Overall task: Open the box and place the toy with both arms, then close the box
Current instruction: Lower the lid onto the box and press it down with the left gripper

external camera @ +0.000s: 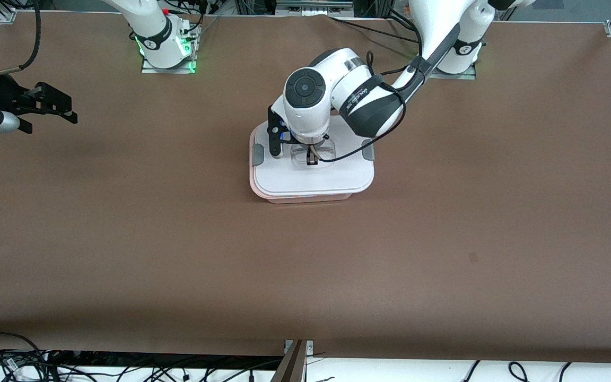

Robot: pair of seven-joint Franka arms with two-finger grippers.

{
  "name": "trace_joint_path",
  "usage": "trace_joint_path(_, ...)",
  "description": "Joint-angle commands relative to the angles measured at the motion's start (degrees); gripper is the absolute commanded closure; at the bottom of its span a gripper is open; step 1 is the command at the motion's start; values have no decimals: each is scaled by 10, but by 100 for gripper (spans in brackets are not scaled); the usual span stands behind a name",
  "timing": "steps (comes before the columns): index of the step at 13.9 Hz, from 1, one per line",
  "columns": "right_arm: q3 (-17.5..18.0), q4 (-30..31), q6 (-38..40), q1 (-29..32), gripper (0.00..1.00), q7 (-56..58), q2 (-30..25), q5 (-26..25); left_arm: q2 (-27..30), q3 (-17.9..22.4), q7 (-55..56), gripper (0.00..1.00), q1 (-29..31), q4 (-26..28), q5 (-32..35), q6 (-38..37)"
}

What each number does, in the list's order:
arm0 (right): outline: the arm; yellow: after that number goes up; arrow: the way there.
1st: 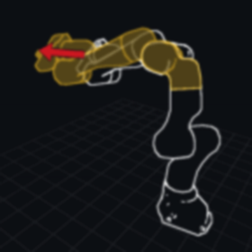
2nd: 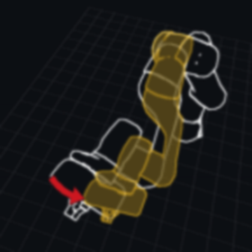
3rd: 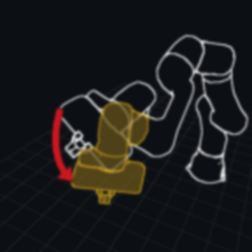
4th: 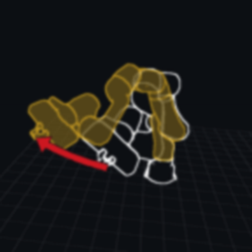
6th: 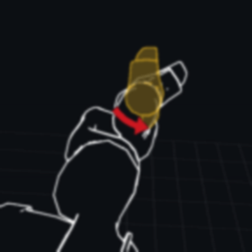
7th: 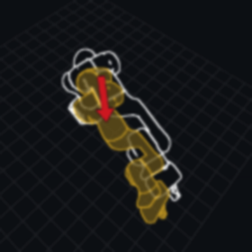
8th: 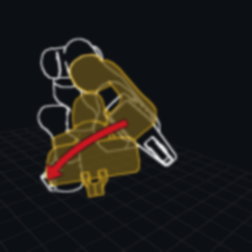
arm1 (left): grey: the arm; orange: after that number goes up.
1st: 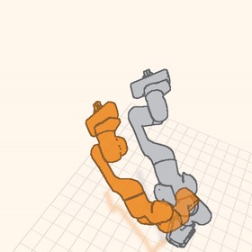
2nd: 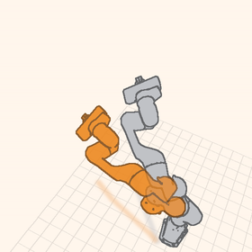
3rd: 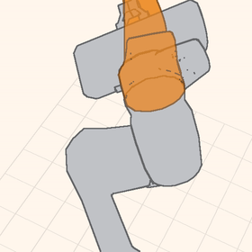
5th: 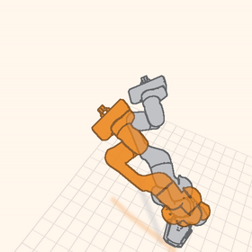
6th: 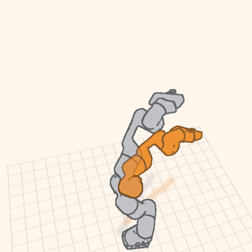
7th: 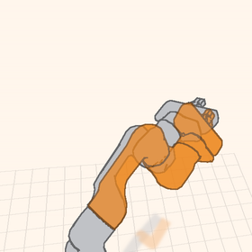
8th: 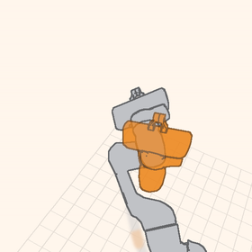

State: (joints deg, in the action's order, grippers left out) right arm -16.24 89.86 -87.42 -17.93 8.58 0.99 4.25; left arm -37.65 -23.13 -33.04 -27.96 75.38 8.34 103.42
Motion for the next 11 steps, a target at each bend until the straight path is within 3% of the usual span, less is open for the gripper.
trace_joint_path(1, 38, 44, -11, 11, 0, -40, -42, -33, -15, 5, 19, 100, -10, -19, 13, 0)
trace_joint_path(3, 56, 55, -14, 11, 0, -55, -56, -50, -16, 5, 20, 100, -10, -16, 16, 12)
trace_joint_path(11, 60, 54, -22, 6, 0, -52, -51, -68, -17, 5, 17, 100, -13, -16, 17, 20)
